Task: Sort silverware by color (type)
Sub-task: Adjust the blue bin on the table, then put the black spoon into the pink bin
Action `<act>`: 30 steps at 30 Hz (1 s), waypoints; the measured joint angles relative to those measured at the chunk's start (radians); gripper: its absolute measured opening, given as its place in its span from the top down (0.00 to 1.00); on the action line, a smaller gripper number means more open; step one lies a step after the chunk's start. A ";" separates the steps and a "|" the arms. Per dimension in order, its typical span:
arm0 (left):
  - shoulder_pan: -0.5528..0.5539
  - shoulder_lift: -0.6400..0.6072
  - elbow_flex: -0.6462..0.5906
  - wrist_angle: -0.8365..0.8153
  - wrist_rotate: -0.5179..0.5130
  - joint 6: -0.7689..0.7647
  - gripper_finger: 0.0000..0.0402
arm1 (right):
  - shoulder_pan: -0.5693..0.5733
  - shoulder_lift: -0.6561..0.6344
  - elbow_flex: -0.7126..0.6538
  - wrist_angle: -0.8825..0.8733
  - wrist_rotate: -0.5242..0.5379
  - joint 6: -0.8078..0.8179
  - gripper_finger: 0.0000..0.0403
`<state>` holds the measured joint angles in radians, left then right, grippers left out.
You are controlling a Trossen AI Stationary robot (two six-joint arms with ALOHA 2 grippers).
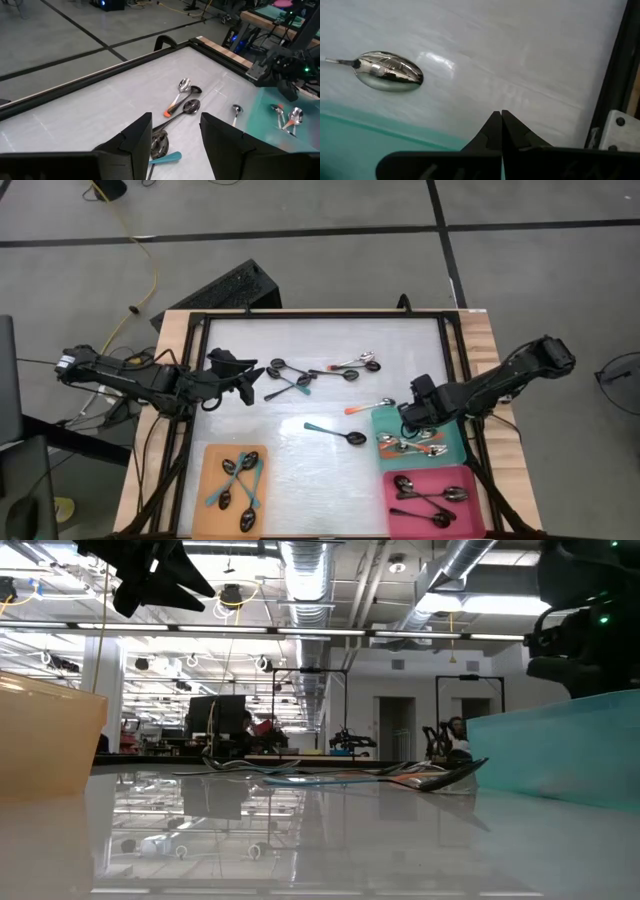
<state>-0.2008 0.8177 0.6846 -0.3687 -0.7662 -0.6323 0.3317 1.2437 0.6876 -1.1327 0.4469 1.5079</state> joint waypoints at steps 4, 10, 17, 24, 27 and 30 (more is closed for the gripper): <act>0.000 0.000 0.000 0.000 0.000 0.000 0.62 | 0.015 -0.002 0.000 -0.013 0.014 0.014 0.98; 0.000 0.000 0.000 0.000 0.000 -0.008 0.62 | 0.012 -0.002 0.020 0.000 0.112 0.003 0.98; 0.000 0.000 0.000 0.000 0.013 -0.008 0.62 | -0.030 -0.002 0.095 0.056 0.210 -0.165 0.98; 0.000 0.000 0.000 0.000 0.031 0.008 0.62 | -0.131 -0.002 0.134 0.323 0.210 -0.482 0.90; 0.000 0.000 0.000 0.000 0.027 0.010 0.62 | -0.177 -0.001 0.134 0.466 0.167 -0.628 0.84; 0.000 0.000 0.000 0.000 0.024 0.010 0.62 | -0.219 0.005 0.134 0.618 0.098 -0.754 0.79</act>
<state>-0.2008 0.8181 0.6846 -0.3683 -0.7424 -0.6224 0.1123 1.2490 0.8219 -0.5147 0.5448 0.7535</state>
